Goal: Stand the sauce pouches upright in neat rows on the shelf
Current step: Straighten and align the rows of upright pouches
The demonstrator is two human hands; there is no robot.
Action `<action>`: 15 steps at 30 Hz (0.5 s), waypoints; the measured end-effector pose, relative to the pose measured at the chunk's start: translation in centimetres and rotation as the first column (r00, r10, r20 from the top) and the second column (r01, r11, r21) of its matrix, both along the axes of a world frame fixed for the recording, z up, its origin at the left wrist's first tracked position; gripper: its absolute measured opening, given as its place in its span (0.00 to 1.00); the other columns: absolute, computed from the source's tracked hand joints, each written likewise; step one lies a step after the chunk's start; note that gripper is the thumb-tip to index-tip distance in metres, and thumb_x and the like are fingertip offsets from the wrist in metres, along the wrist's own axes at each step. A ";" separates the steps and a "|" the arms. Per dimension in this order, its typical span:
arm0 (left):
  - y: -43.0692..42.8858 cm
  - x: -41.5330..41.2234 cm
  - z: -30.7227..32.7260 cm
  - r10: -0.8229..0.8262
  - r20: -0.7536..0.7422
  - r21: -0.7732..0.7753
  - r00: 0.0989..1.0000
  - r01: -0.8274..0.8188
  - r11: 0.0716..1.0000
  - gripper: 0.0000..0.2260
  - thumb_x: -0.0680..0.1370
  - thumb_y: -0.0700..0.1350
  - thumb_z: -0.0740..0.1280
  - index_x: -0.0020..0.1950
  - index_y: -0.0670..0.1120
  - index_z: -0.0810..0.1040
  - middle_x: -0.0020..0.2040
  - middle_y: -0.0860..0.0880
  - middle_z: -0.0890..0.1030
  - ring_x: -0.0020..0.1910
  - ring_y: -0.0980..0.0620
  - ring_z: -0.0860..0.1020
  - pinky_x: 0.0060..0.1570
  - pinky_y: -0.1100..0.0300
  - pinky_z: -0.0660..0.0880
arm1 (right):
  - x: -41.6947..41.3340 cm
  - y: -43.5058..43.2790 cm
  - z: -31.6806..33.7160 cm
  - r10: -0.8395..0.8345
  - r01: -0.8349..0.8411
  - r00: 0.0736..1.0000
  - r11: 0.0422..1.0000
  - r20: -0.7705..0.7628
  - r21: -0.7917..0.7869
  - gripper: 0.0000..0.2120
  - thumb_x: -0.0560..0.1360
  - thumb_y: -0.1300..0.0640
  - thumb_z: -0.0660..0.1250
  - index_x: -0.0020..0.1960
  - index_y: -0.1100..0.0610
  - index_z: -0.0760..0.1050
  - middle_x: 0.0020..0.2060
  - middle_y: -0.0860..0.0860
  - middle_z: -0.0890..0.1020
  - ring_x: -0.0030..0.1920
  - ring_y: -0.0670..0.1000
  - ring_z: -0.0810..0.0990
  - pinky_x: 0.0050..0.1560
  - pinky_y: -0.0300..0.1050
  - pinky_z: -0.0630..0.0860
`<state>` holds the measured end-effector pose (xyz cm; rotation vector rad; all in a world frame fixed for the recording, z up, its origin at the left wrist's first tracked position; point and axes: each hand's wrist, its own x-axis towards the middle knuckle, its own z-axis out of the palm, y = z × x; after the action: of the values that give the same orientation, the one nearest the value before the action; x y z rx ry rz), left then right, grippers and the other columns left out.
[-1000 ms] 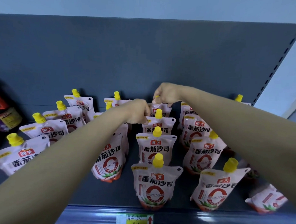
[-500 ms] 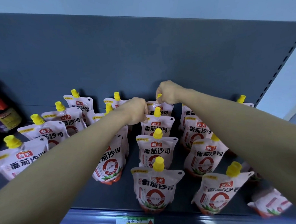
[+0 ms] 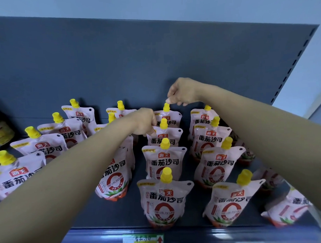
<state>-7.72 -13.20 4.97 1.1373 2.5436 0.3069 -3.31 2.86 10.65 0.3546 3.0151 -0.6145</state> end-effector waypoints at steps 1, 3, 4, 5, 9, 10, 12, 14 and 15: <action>0.1 -0.1 0.0 -0.002 -0.007 -0.007 1.000 0.002 1.000 0.11 0.72 0.44 0.72 0.33 0.40 0.75 0.35 0.44 0.74 0.37 0.47 0.71 0.34 0.61 0.68 | 0.3 0.1 0.1 -0.005 0.005 1.000 1.000 0.000 0.004 0.15 0.76 0.54 0.67 0.57 0.63 0.79 0.52 0.63 0.83 0.48 0.58 0.82 0.51 0.48 0.80; 0.3 -0.2 0.1 0.008 -0.028 -0.006 1.000 -0.008 1.000 0.15 0.72 0.43 0.72 0.29 0.42 0.72 0.32 0.45 0.72 0.36 0.47 0.70 0.34 0.61 0.67 | 0.9 0.1 0.3 -0.012 0.012 1.000 1.000 0.008 0.014 0.13 0.76 0.56 0.66 0.57 0.63 0.80 0.51 0.62 0.84 0.49 0.60 0.84 0.49 0.46 0.80; 0.4 -0.2 0.1 0.021 -0.035 0.005 0.999 -0.021 1.000 0.16 0.72 0.43 0.72 0.28 0.42 0.71 0.30 0.46 0.70 0.36 0.46 0.69 0.32 0.62 0.66 | 1.2 0.2 0.3 -0.017 0.017 1.000 1.000 0.009 0.018 0.13 0.76 0.56 0.66 0.56 0.62 0.80 0.51 0.61 0.84 0.51 0.60 0.84 0.48 0.46 0.80; 0.4 -0.1 0.1 0.041 -0.038 0.022 0.998 -0.040 0.999 0.15 0.72 0.43 0.72 0.29 0.41 0.72 0.28 0.48 0.69 0.36 0.46 0.69 0.31 0.61 0.65 | 1.4 0.2 0.3 -0.022 0.022 1.000 1.000 0.006 0.014 0.12 0.76 0.56 0.66 0.56 0.61 0.80 0.50 0.61 0.84 0.52 0.60 0.84 0.47 0.44 0.80; 0.7 0.0 0.0 0.086 -0.058 0.075 0.995 -0.081 0.994 0.08 0.72 0.42 0.72 0.38 0.38 0.79 0.33 0.45 0.73 0.38 0.45 0.71 0.39 0.60 0.67 | 2.4 0.4 0.3 -0.041 0.041 0.999 0.999 -0.006 0.016 0.12 0.76 0.56 0.67 0.56 0.60 0.80 0.47 0.59 0.85 0.47 0.57 0.84 0.41 0.38 0.78; 0.7 0.0 0.0 0.084 -0.059 0.072 0.995 -0.079 0.994 0.07 0.72 0.43 0.72 0.40 0.38 0.81 0.37 0.45 0.75 0.39 0.45 0.72 0.39 0.60 0.68 | 2.7 0.4 0.4 -0.042 0.042 0.999 0.999 -0.006 0.022 0.12 0.76 0.56 0.66 0.56 0.61 0.80 0.44 0.57 0.85 0.45 0.55 0.84 0.40 0.37 0.78; 0.6 -0.1 -0.1 0.076 -0.058 0.067 0.995 -0.072 0.995 0.07 0.72 0.44 0.72 0.42 0.39 0.81 0.41 0.44 0.77 0.41 0.45 0.74 0.40 0.60 0.68 | 3.2 0.3 0.5 -0.049 0.049 0.999 0.998 -0.010 0.033 0.12 0.77 0.56 0.66 0.57 0.61 0.80 0.35 0.51 0.81 0.42 0.52 0.81 0.39 0.36 0.77; 0.5 -0.1 -0.2 0.075 -0.053 0.069 0.996 -0.072 0.995 0.07 0.72 0.44 0.72 0.40 0.40 0.81 0.41 0.44 0.76 0.40 0.45 0.73 0.39 0.61 0.68 | 3.4 0.2 0.6 -0.054 0.055 0.998 0.998 -0.024 0.036 0.12 0.76 0.56 0.66 0.57 0.61 0.80 0.33 0.49 0.79 0.42 0.51 0.81 0.38 0.36 0.76; 0.4 -0.1 -0.2 0.077 -0.050 0.070 0.996 -0.073 0.995 0.08 0.72 0.44 0.72 0.40 0.39 0.81 0.39 0.44 0.76 0.39 0.45 0.73 0.37 0.61 0.68 | 3.6 0.0 0.6 -0.052 0.053 0.998 0.998 -0.027 0.040 0.12 0.76 0.56 0.66 0.57 0.61 0.80 0.35 0.51 0.80 0.42 0.52 0.81 0.38 0.36 0.76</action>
<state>-7.81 -12.79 4.74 1.0896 2.6455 0.3899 0.26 2.88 11.24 0.4324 3.0554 -0.5663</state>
